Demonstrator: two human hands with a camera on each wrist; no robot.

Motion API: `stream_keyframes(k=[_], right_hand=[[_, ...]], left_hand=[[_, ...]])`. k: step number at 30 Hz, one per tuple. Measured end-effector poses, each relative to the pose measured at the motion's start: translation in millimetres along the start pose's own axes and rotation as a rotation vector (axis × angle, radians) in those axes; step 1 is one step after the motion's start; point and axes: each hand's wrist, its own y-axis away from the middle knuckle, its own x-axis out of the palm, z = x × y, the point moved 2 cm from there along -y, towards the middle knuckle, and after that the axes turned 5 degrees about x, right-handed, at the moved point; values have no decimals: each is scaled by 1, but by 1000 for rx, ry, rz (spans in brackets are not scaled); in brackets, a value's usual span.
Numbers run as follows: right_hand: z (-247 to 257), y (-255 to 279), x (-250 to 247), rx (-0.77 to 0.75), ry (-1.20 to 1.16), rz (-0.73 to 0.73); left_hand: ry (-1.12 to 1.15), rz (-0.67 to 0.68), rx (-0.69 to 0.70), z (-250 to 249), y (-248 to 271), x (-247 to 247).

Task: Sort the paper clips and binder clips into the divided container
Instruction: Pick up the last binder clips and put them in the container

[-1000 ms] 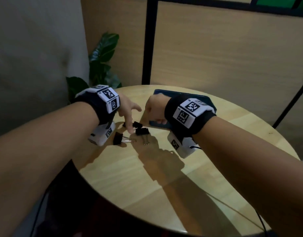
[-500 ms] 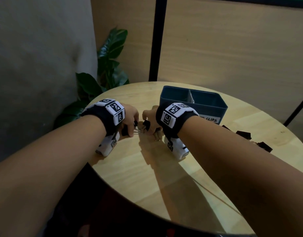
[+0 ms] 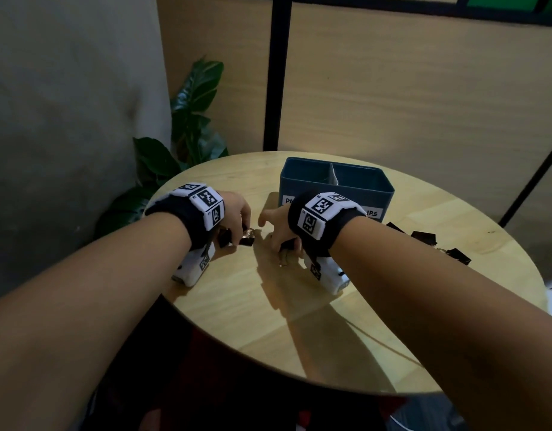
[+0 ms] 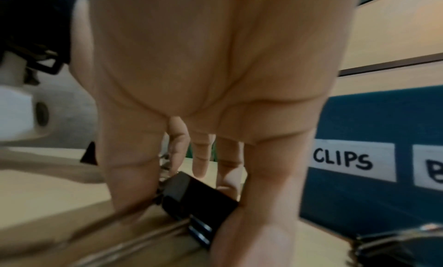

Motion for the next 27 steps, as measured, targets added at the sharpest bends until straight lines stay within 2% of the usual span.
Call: stream_keyframes(k=[3, 6, 10, 15, 21, 24, 27], right_hand=[[7, 3, 3, -44, -87, 2], [18, -4, 6, -108, -16, 7], [25, -8, 5, -169, 47, 19], [19, -1, 5, -106, 47, -12], [-7, 7, 13, -14, 174, -68], [-21, 20, 11, 1, 100, -81], [-36, 34, 0, 54, -104, -178]], left_hand=[[117, -29, -3, -2, 2, 3], [317, -10, -53, 8, 7, 4], [350, -31, -111, 27, 15, 3], [347, -23, -80, 22, 13, 5], [304, 2, -1, -6, 5, 7], [293, -10, 42, -19, 3, 5], [351, -49, 132, -36, 4, -10]])
